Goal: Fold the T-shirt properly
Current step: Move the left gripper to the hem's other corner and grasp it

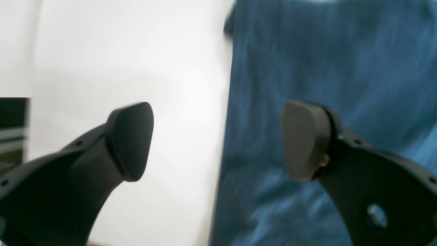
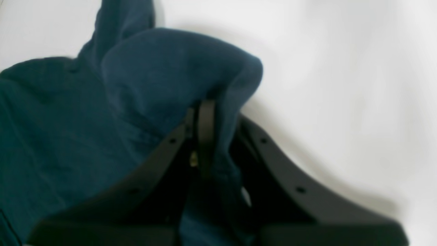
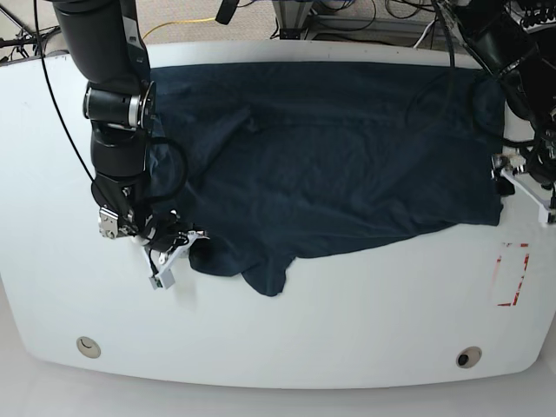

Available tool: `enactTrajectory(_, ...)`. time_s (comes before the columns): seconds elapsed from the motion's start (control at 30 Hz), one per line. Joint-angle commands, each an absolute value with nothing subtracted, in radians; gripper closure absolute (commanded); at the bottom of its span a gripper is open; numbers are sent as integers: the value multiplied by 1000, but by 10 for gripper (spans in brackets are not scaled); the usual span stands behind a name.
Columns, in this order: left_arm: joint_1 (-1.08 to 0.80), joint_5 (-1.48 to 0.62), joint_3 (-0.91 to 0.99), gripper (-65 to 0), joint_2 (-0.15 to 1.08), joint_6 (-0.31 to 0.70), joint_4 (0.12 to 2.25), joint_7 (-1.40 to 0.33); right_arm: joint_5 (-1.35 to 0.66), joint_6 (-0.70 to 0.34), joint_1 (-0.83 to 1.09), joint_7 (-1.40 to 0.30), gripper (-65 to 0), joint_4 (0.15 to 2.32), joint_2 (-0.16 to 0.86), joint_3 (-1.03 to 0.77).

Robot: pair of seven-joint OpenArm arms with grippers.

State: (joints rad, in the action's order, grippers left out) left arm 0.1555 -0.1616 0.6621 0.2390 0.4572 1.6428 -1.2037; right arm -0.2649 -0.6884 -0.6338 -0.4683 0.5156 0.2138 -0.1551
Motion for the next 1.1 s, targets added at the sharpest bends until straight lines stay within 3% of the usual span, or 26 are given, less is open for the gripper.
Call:
enactTrajectory(0.0, 217, -170, 665, -551, 257, 446, 1581, -1164, -280, -698, -668, -446, -48, 533, 225, -156)
enactTrajectory(0.33, 357, -165, 719, -549, 260, 443, 1234, -972, -280, -698, -665, -446, -48, 533, 223, -156)
enactTrajectory(0.93, 387, -168, 713, -546, 280, 443, 970, -805, -282, -698, -647, -447, -48, 535, 237, -157)
enactTrajectory(1.07, 387, -170, 713, -506, 277, 443, 963, -805, -285, -698, -645, -447, -48, 535, 242, -157)
